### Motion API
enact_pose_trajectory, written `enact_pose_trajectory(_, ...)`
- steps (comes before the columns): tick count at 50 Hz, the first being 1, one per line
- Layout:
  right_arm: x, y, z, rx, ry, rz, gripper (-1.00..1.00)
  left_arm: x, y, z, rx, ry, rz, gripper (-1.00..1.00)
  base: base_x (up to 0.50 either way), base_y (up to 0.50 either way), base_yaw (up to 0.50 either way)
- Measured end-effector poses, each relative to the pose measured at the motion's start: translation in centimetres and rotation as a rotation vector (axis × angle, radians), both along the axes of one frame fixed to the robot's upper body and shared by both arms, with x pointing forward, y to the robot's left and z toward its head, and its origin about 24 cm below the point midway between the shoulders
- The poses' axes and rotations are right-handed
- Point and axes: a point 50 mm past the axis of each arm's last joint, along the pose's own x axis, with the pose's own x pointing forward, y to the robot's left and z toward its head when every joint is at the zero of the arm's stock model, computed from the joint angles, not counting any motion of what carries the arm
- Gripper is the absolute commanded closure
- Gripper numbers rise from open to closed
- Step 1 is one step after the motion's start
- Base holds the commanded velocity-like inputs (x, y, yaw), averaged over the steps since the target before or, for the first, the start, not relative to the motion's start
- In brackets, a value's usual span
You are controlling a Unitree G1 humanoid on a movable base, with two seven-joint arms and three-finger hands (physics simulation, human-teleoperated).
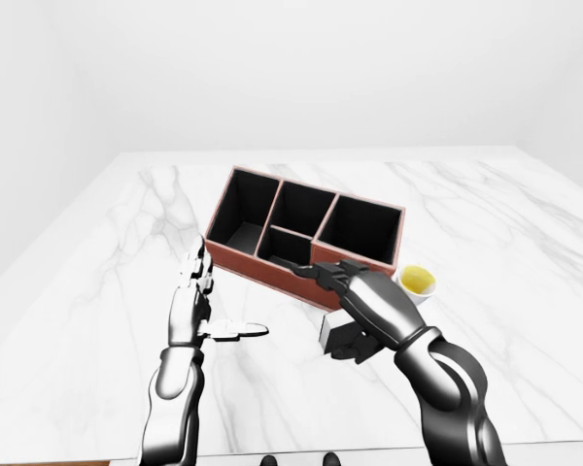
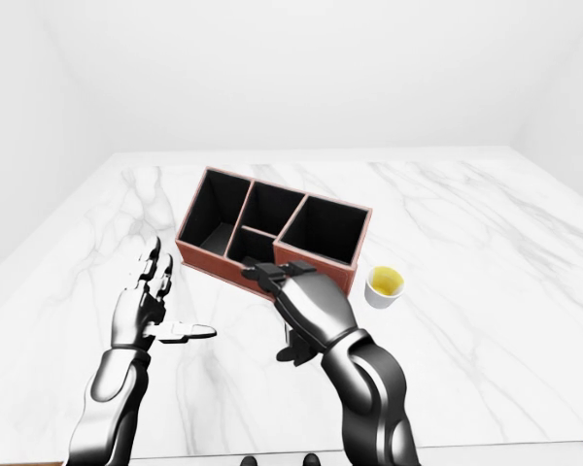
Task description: Pick up the book and place it in the right compartment of the caddy.
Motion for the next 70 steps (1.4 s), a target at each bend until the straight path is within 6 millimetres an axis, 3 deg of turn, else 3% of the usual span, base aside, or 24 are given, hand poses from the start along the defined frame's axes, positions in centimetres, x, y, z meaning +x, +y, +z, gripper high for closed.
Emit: enact_pose_trajectory(70,1.2,0.0,-3.3,-0.322,0.032,-0.039,-0.40,0.4,-0.2,-1.4,-0.010,0.025,-0.007,-1.00,0.00,0.00,0.00)
